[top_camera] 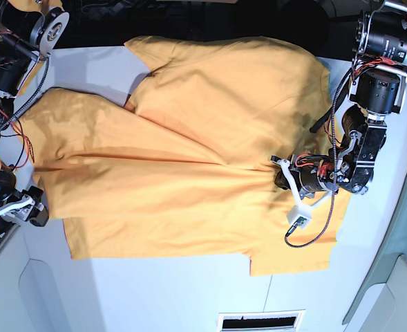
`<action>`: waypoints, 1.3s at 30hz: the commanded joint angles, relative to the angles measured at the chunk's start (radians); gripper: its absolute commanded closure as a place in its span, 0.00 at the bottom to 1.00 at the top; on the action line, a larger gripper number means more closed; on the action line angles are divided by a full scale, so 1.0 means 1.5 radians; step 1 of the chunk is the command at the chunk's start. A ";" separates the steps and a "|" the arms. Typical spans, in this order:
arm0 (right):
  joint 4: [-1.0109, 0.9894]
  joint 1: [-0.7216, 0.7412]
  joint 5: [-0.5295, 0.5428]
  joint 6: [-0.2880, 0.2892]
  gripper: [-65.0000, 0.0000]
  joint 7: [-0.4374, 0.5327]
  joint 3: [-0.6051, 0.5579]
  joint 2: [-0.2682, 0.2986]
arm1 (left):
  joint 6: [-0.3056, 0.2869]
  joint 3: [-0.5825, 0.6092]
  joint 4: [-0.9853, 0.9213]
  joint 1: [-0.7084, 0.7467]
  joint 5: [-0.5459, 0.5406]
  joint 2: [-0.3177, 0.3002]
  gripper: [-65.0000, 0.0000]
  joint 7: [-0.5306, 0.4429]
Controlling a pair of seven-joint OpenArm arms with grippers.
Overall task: Layout the t-shirt on the table in an organized manner, then fold the t-shirt properly
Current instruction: 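Grasp the shirt edge with the right gripper and drag it outward, then pull the sleeve edge outward with the right gripper to flatten the shirt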
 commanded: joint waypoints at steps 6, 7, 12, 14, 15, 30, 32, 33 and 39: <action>0.010 -0.073 0.018 0.004 0.42 0.019 0.000 0.008 | 0.008 -0.003 0.023 -0.012 -0.003 -0.021 0.81 0.013; 0.011 -0.089 0.027 0.005 0.42 0.019 0.001 0.008 | 0.008 -0.003 0.039 -0.010 -0.008 -0.031 0.81 0.013; 0.051 -0.179 0.097 0.005 0.42 0.014 0.026 0.007 | 0.016 -0.003 0.191 0.030 -0.045 -0.099 0.81 0.019; 0.085 -0.213 0.116 0.005 0.42 0.011 0.047 0.006 | 0.026 -0.003 0.243 0.046 -0.052 -0.121 0.81 0.033; 0.102 -0.227 0.121 0.005 0.42 0.009 0.058 0.006 | 0.025 -0.003 0.261 0.053 -0.059 -0.129 0.81 0.041; 0.053 -0.333 0.124 0.007 0.42 0.111 0.081 -0.002 | 0.025 -0.003 0.288 0.218 -0.072 -0.107 0.81 -0.013; 0.026 -0.325 0.124 0.005 0.45 0.137 0.048 -0.002 | 0.025 -0.003 0.282 0.232 -0.055 -0.094 0.81 -0.013; 0.018 -0.317 0.124 0.004 0.50 0.137 0.033 -0.003 | 0.026 -0.003 0.277 0.236 -0.045 -0.089 0.81 -0.013; 0.022 -0.277 0.122 0.005 1.00 0.113 0.014 -0.007 | 0.026 -0.003 0.227 0.233 0.003 -0.078 0.81 -0.019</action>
